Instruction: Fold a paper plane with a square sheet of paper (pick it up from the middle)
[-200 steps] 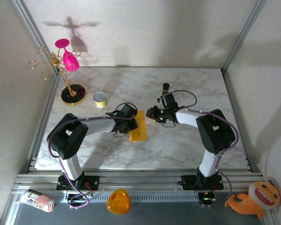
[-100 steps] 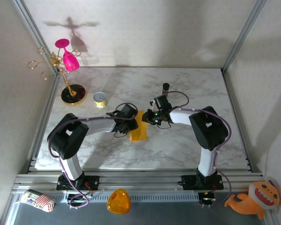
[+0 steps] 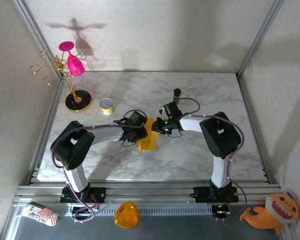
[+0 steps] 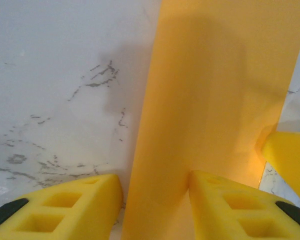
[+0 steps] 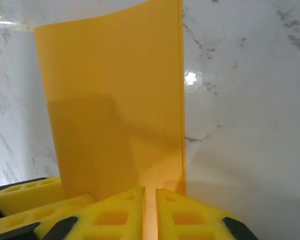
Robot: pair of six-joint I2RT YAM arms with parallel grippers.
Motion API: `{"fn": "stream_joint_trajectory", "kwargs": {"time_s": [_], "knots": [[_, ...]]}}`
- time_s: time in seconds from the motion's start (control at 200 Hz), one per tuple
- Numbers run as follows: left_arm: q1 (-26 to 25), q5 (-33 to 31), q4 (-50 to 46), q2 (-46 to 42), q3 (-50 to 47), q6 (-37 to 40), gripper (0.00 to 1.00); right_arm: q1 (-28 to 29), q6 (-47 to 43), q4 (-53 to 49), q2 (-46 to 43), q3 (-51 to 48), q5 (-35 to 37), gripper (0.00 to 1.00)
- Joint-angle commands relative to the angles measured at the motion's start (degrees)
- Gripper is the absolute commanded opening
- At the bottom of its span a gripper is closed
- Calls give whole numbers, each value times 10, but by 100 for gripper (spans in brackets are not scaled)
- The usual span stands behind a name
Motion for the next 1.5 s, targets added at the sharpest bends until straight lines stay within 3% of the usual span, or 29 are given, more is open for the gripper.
{"fn": "stream_joint_trajectory", "kwargs": {"time_s": [0.0,0.381,0.676,0.801,0.971,1.097,1.232,1.497], "knots": [[-4,-8,-28,88,-38,5,44,7,-13,-23,10,13,-3,15],[-3,-14,-37,72,-29,4,44,13,-41,-96,34,-2,80,14],[25,-58,-84,-76,31,22,53,13,-55,-148,61,10,136,11],[35,-25,-63,-111,41,28,52,14,-57,-163,69,16,156,9],[34,101,18,-86,43,18,38,14,-55,-174,79,20,170,7],[32,139,33,-42,57,19,28,14,-54,-178,87,22,174,6],[32,141,-6,9,90,35,18,14,-55,-167,88,15,171,5],[31,128,-40,52,118,53,11,15,-55,-177,92,8,195,4]]}}
